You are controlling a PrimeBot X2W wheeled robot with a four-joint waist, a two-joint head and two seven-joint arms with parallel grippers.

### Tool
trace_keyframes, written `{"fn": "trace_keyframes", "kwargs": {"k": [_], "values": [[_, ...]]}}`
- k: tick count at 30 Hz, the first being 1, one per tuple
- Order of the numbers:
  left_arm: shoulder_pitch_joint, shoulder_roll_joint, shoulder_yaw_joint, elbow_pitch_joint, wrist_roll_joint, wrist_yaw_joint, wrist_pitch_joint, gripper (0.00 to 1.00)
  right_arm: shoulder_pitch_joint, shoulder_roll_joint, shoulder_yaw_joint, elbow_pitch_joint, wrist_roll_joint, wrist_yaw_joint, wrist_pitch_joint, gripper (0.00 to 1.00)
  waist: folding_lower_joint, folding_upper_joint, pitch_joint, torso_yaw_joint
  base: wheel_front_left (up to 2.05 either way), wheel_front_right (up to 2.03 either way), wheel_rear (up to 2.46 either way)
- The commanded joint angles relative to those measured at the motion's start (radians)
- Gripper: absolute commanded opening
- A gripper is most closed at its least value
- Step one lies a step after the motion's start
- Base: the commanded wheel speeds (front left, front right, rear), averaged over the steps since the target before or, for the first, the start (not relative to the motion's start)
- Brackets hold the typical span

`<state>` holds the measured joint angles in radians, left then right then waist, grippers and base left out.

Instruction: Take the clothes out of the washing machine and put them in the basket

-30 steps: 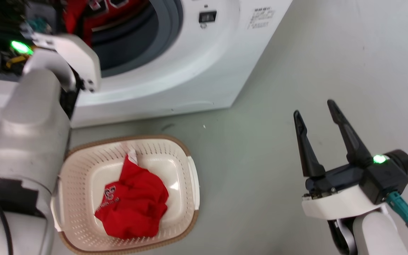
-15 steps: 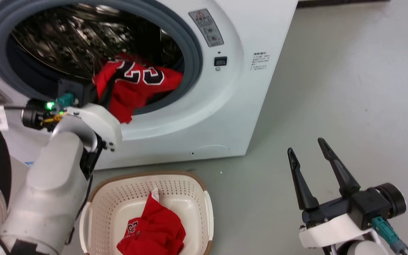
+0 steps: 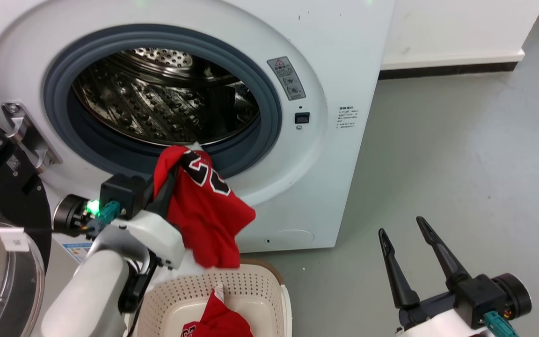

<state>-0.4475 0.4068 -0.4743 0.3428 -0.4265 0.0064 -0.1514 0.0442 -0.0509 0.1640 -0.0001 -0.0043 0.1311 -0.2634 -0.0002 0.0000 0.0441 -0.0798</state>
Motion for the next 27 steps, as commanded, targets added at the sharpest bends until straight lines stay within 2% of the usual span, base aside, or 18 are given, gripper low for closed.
{"fn": "trace_keyframes", "kwargs": {"k": [1,8,14,22,27], "values": [[0.023,0.011,0.006,-0.032,-0.005,0.011,0.01,0.0,0.016,0.001,0.001,0.002,-0.002,-0.001,-0.002,1.0,0.0002,0.0,-0.012,0.006,0.0,0.0,0.0],[0.156,0.064,0.004,-0.261,0.0,0.084,0.087,0.0,0.023,0.001,0.007,0.001,-0.004,-0.001,-0.002,1.0,0.0002,0.0,-0.015,0.014,0.0,0.0,0.0],[0.228,0.071,-0.023,-0.353,-0.002,0.105,0.123,0.0,0.015,0.001,-0.001,0.002,-0.006,-0.001,-0.002,1.0,0.0002,0.0,-0.006,0.019,0.0,0.0,0.0],[0.293,0.052,-0.057,-0.305,-0.021,0.098,0.107,0.0,-0.014,0.001,0.0,0.0,-0.002,-0.001,-0.002,1.0,0.0002,0.0,0.036,0.01,0.0,0.0,0.0],[0.323,0.013,-0.086,-0.234,-0.041,0.082,0.078,0.0,-0.032,0.001,-0.003,-0.003,-0.004,-0.001,-0.002,1.0,0.0002,0.0,0.066,0.002,0.0,0.0,0.0]]}}
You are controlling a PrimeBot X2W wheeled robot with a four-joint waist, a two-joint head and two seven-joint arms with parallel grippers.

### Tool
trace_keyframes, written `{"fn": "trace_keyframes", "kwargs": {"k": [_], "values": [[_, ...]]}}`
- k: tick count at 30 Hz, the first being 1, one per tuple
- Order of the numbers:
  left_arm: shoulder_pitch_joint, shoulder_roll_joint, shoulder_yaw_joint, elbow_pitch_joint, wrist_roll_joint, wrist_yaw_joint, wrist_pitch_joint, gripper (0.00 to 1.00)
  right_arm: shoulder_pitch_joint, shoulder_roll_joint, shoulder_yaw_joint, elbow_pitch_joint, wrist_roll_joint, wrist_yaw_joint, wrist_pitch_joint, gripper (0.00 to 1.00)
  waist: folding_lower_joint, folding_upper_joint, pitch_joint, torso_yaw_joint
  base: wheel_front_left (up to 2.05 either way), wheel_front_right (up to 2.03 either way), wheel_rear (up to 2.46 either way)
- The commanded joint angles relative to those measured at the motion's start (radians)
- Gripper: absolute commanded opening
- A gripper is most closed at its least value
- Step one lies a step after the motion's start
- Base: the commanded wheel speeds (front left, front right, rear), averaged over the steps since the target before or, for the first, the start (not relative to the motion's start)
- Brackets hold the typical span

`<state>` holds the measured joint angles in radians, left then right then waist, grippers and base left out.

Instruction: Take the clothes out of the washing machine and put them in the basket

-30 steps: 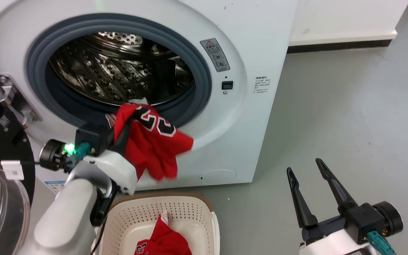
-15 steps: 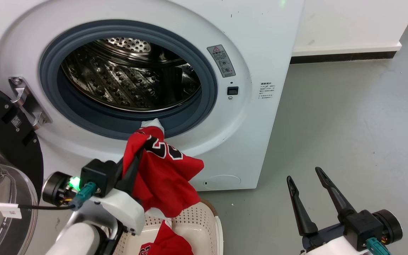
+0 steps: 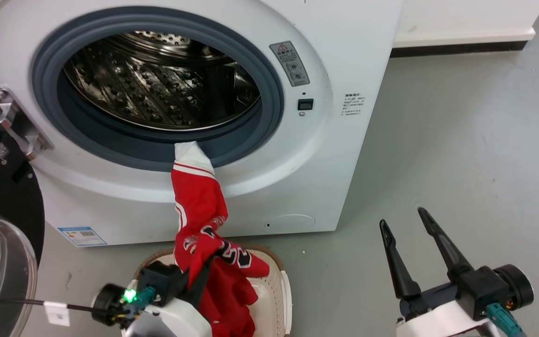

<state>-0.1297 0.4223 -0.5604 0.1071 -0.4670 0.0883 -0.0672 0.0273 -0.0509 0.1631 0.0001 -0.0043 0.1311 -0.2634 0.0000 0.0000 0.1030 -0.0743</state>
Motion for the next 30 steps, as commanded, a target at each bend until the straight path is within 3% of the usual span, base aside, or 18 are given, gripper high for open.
{"fn": "trace_keyframes", "kwargs": {"k": [1,16,30], "values": [[0.009,-0.01,-0.002,0.016,-0.006,-0.005,-0.015,0.0,-0.015,0.001,-0.004,-0.003,-0.004,-0.001,-0.002,1.0,0.0,0.0,0.012,-0.004,0.0,0.0,0.0],[-0.067,-0.106,-0.029,0.341,-0.046,-0.072,-0.109,0.0,-0.082,0.002,-0.006,-0.016,-0.014,-0.001,-0.002,1.0,0.0,0.0,0.129,-0.02,0.0,0.0,0.0],[-0.295,-0.219,-0.011,0.819,-0.083,-0.147,-0.169,0.0,-0.179,0.002,-0.017,-0.046,-0.022,-0.001,-0.002,1.0,0.0,0.0,0.323,-0.054,0.0,0.0,0.0]]}}
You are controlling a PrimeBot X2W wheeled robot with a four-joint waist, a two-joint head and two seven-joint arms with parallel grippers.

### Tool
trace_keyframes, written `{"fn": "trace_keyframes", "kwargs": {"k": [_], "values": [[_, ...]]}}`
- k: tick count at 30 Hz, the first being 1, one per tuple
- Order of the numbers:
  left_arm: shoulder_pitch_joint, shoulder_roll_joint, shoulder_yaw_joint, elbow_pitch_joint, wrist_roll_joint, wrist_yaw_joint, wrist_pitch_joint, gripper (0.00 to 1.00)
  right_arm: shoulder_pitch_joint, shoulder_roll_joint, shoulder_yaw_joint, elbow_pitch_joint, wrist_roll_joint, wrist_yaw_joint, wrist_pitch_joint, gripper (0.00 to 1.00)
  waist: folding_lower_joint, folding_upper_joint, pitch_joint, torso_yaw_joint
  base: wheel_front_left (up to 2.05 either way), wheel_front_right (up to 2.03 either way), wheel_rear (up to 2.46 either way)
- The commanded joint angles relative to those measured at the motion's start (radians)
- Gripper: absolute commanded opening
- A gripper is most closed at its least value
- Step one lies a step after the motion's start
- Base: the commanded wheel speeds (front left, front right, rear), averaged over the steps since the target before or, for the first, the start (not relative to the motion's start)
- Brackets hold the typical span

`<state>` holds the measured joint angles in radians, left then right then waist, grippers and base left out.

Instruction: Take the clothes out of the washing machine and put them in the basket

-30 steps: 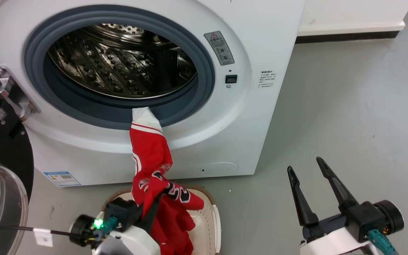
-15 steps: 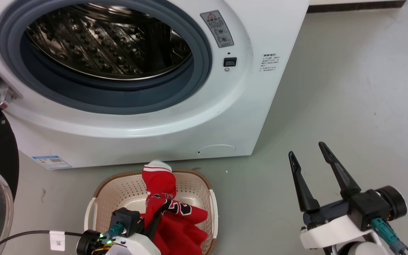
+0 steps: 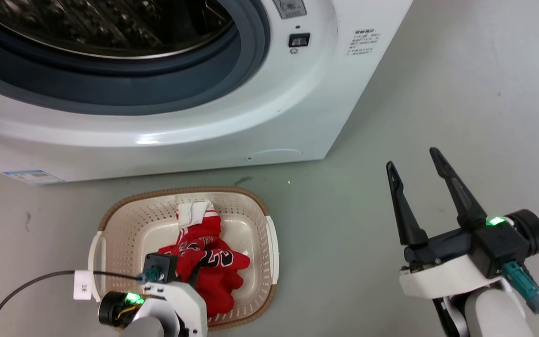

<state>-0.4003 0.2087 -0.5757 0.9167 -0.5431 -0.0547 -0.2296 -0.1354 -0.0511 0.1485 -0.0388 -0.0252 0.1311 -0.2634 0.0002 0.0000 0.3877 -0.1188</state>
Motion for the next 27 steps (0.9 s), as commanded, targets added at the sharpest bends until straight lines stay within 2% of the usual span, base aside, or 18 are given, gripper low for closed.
{"fn": "trace_keyframes", "kwargs": {"k": [1,12,27], "values": [[-0.041,-0.015,0.009,0.041,-0.013,-0.008,-0.008,0.0,-0.022,0.002,-0.006,-0.009,-0.002,-0.001,-0.002,1.0,-0.0002,0.0,0.052,-0.009,0.0,0.0,0.0],[-0.213,-0.059,0.048,0.297,-0.057,-0.023,-0.011,0.0,-0.091,0.002,-0.022,-0.028,0.005,-0.001,-0.002,1.0,-0.0002,0.0,0.187,-0.008,0.0,0.0,0.0],[-0.337,-0.053,0.027,0.363,-0.045,0.011,-0.004,0.0,-0.162,0.002,-0.051,-0.056,0.007,-0.001,-0.002,1.0,-0.0002,0.0,0.332,-0.009,0.0,0.0,0.0]]}}
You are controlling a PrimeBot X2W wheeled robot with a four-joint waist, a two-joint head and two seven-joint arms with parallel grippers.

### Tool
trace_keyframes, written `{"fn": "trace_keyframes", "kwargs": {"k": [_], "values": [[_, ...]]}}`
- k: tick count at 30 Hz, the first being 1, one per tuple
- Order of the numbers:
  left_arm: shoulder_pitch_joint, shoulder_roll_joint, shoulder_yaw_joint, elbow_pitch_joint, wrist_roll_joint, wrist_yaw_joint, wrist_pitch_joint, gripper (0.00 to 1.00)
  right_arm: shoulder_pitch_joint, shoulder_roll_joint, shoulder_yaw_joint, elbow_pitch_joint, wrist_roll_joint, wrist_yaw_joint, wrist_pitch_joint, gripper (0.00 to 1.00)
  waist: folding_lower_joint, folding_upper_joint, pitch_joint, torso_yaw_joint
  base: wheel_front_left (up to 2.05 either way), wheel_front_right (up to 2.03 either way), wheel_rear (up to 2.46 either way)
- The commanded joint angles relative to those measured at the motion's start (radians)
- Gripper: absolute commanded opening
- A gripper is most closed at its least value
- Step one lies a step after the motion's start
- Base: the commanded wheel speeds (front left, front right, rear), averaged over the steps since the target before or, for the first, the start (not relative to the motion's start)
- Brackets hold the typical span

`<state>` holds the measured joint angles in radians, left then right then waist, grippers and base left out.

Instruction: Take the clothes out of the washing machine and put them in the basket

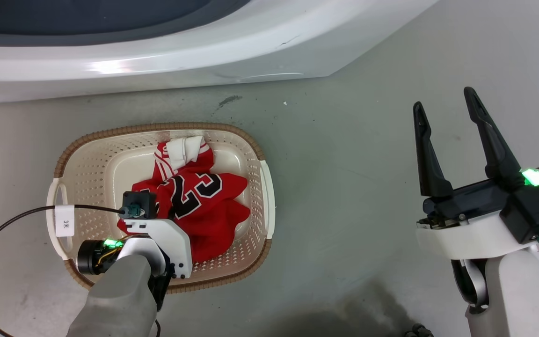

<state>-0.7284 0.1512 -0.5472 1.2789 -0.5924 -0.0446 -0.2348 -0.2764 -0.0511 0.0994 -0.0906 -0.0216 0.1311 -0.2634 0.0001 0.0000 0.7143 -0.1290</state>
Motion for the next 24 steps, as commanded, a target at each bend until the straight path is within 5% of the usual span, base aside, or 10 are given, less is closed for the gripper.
{"fn": "trace_keyframes", "kwargs": {"k": [1,3,14,24], "values": [[-0.012,0.004,-0.003,0.003,0.005,0.004,0.001,0.0,-0.022,0.002,-0.003,-0.003,0.004,-0.001,-0.002,1.0,-0.0001,0.0,0.008,0.002,0.0,0.0,0.0],[-0.022,0.012,-0.008,0.004,0.013,0.028,-0.007,1.0,-0.022,0.002,-0.003,-0.001,0.003,-0.001,-0.002,1.0,-0.0001,0.0,0.011,0.003,0.0,0.0,0.0],[0.02,-0.003,0.0,-0.004,0.008,0.043,-0.031,1.0,0.006,0.002,0.007,0.028,0.004,-0.001,-0.002,1.0,-0.0001,0.0,-0.081,0.015,0.0,0.0,0.0],[0.162,0.021,0.085,-0.241,0.077,0.072,-0.03,1.0,0.081,0.002,0.005,0.066,0.007,-0.001,-0.002,1.0,-0.0001,0.0,-0.233,0.04,0.0,0.0,0.0]]}}
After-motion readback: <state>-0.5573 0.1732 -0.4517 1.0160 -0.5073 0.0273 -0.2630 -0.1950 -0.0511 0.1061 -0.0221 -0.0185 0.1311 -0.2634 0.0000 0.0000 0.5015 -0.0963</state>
